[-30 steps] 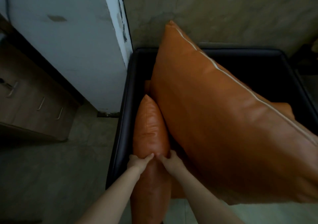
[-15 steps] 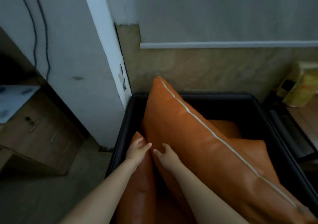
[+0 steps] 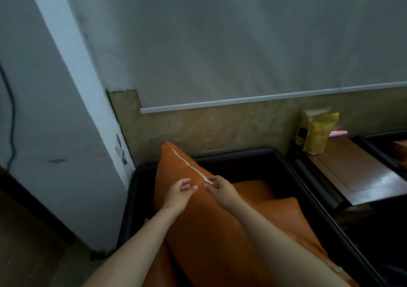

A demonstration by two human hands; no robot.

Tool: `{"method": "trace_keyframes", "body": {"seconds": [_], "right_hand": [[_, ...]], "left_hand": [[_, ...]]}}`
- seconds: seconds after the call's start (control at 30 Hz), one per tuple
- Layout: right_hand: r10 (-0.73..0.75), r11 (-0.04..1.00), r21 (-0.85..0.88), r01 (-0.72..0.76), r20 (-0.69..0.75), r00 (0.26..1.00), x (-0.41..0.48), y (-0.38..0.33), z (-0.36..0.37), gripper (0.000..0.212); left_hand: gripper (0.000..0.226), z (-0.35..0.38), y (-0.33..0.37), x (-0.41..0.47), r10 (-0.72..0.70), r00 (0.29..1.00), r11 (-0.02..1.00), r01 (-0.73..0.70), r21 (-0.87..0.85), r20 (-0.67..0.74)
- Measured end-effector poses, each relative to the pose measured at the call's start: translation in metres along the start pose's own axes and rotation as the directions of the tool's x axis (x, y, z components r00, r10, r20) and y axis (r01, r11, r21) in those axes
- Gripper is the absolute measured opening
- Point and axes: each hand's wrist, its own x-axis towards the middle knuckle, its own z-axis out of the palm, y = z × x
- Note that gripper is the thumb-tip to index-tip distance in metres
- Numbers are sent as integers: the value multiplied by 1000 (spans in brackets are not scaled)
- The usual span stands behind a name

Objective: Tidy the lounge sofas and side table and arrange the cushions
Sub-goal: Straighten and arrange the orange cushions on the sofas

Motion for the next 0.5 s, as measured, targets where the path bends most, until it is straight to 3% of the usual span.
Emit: {"method": "trace_keyframes", "body": {"seconds": [0.27,0.5], "right_hand": [[94,996,21,-92,-222,971,-2,43,-67,42],[212,977,73,-199,-275,938,-2,111,-121,41]], "left_hand": [[31,26,33,27,99,988,995,-101,12,123],[31,102,42,49,124,957,988,-145,60,262]]}}
